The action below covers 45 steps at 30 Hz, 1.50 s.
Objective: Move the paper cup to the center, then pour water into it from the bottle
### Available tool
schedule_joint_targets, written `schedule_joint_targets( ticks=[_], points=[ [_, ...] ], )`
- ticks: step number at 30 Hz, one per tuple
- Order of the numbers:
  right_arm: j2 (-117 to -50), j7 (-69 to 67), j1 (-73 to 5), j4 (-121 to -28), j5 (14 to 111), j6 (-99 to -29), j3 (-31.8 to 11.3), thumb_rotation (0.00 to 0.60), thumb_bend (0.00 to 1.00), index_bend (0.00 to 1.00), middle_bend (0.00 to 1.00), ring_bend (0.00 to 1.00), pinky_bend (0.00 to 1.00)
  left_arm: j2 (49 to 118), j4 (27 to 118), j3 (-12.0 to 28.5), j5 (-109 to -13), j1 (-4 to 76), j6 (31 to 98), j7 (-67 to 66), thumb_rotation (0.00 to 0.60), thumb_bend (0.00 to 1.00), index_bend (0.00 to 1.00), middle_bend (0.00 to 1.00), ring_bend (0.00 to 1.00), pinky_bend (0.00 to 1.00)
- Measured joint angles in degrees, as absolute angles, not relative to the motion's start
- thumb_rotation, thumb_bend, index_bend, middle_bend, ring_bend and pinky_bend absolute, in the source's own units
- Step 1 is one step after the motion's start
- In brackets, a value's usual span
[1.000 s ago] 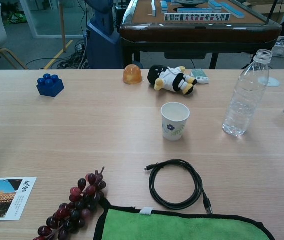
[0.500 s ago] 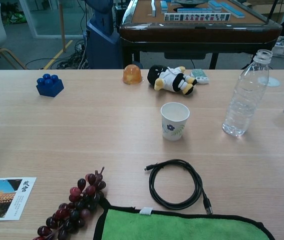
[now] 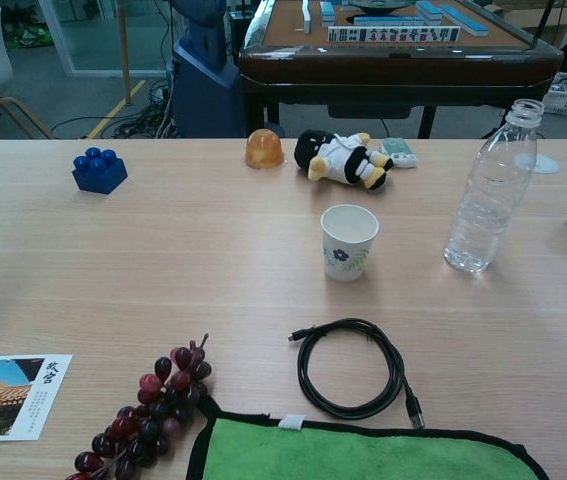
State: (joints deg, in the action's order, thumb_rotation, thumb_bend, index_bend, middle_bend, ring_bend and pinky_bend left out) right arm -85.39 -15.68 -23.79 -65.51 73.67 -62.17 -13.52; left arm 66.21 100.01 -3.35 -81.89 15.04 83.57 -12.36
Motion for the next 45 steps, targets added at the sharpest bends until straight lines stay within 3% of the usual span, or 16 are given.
schedule_joint_targets(
  ticks=[18, 45],
  points=[
    [-92.7, -32.9, -28.8, -53.7, 80.3, -58.7, -10.5, 0.600, 0.00, 0.12, 0.11, 0.08, 0.23, 66.0, 100.1, -1.3, -82.2, 13.6, 81.7, -12.0, 0.600, 0.32, 0.05, 0.00, 0.00, 0.02],
    [-100.5, -51.9, -34.2, -38.2, 86.7, -58.3, -5.8, 0.600, 0.00, 0.14, 0.20, 0.09, 0.23, 66.2, 99.7, 0.5, -82.2, 12.3, 80.3, -11.8, 0.600, 0.32, 0.05, 0.00, 0.00, 0.02]
  ],
)
